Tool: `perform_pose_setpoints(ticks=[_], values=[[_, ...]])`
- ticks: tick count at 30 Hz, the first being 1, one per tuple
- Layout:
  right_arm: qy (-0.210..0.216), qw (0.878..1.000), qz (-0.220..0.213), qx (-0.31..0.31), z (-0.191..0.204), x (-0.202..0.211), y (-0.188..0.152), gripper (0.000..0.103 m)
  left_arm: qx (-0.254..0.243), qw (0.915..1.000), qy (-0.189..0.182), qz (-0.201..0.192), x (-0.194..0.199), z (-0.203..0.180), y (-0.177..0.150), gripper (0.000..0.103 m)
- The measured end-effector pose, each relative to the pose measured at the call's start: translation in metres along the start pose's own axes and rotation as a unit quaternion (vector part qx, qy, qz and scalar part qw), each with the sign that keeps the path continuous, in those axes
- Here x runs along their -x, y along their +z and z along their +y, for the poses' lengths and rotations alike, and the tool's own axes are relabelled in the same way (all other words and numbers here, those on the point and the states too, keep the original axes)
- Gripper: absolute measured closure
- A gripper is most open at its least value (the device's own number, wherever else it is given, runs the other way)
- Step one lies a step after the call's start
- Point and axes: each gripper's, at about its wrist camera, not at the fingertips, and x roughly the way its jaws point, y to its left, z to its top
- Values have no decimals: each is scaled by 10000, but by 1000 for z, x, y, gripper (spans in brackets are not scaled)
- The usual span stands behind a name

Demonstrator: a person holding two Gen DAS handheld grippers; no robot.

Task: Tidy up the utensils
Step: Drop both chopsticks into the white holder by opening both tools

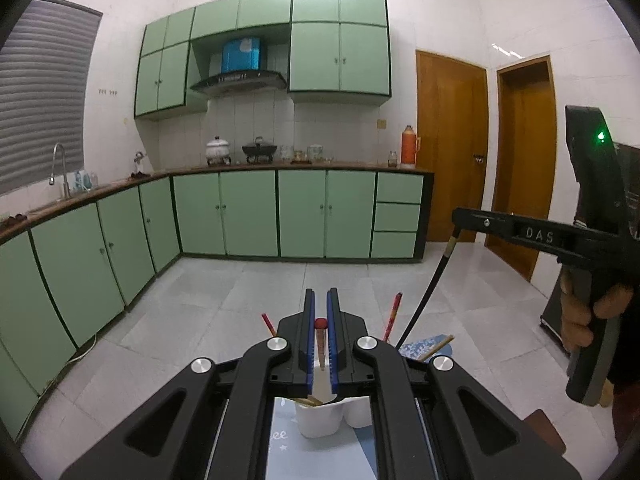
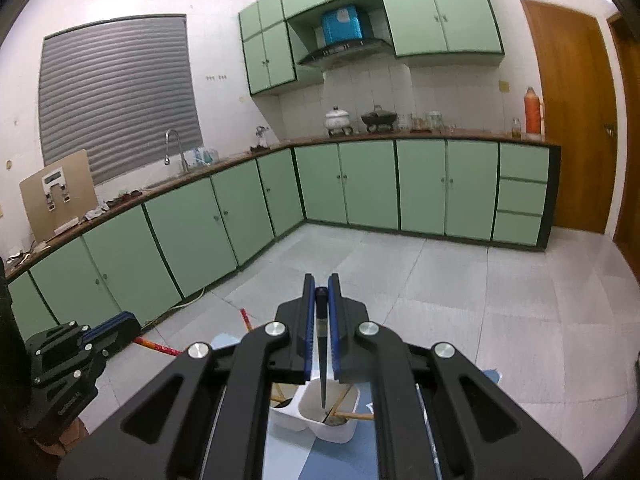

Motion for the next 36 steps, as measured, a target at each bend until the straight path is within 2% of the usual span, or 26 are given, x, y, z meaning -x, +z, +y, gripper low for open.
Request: perform_pose_setpoints(ticks=[12, 16, 18, 20, 21, 22, 23, 24, 25, 27, 31, 36], values=[[-60, 9982, 582, -112, -4, -58, -42, 97, 18, 9984, 19, 565, -66, 3, -26, 97], [-116, 9963, 853, -63, -2, -75, -59, 95, 116, 9950, -95, 988, -94, 5, -40, 97], [-193, 9961, 853, -101, -2, -74, -64, 88, 197, 9933, -113, 1131, -101, 9, -45, 96], [-268, 9967, 735, -226, -7, -64, -68, 70, 269, 9919, -86, 1237, -105, 14, -52, 90], [-328, 9971, 645, -256, -8, -57, -69, 59, 332, 9916, -74, 1246, -102, 17, -55, 84], [-426, 9974, 530, -247, -9, -48, -71, 54, 404, 9917, -81, 1219, -98, 20, -55, 77], [-519, 9975, 438, -208, -10, -39, -75, 53, 463, 9919, -91, 1177, -93, 22, -56, 75], [-585, 9974, 372, -182, -11, -30, -78, 51, 526, 9924, -103, 1112, -87, 22, -55, 67], [-633, 9973, 308, -201, -12, -19, -82, 44, 563, 9936, -18, 981, -75, 22, -56, 56], [-692, 9968, 193, -359, -16, 1, -94, 31, 561, 9952, 97, 797, -57, 21, -58, 44], [-821, 9946, 131, -618, -20, 32, -118, 16, 777, 9946, 185, 661, -26, 21, -65, 33], [-888, 9931, 276, -710, -11, 58, -145, 9, 887, 9932, 306, 688, 3, 18, -81, 24]])
